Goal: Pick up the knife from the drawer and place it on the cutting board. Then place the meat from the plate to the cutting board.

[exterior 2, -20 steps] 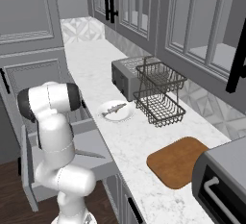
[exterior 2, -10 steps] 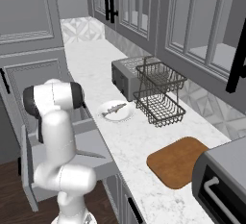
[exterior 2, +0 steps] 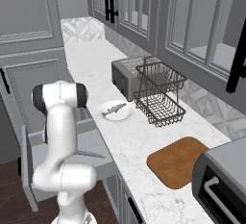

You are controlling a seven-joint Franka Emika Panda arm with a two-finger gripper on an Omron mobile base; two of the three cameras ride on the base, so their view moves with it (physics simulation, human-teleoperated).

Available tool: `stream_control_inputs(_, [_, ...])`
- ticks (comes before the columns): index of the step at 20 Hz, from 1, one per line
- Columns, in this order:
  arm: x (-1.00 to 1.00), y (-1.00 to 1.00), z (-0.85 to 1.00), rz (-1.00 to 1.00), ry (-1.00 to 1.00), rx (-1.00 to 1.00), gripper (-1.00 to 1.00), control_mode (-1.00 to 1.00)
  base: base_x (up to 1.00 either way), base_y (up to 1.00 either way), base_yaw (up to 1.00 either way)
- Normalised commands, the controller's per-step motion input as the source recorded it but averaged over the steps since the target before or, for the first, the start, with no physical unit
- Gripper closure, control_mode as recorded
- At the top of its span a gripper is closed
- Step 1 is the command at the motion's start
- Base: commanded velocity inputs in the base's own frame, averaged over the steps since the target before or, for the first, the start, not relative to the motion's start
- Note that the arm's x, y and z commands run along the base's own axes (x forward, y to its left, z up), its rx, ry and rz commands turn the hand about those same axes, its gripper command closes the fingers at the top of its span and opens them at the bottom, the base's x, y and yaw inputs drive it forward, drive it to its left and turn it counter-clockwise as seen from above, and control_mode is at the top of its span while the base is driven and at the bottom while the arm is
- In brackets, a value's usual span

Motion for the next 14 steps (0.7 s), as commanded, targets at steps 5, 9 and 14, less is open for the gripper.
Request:
stream_control_inputs(5, [0.00,0.23,-0.79,-0.06,0.00,-0.02,-1.00,-1.00,0.00,0.00,0.00])
stream_control_inputs(9, [-0.01,0.28,-0.74,-0.04,0.00,-0.01,-1.00,-1.00,0.00,0.00,0.00])
stream_control_inputs(14, [-0.40,0.42,-0.93,-0.03,0.00,-0.03,1.00,-1.00,0.00,0.00,0.00])
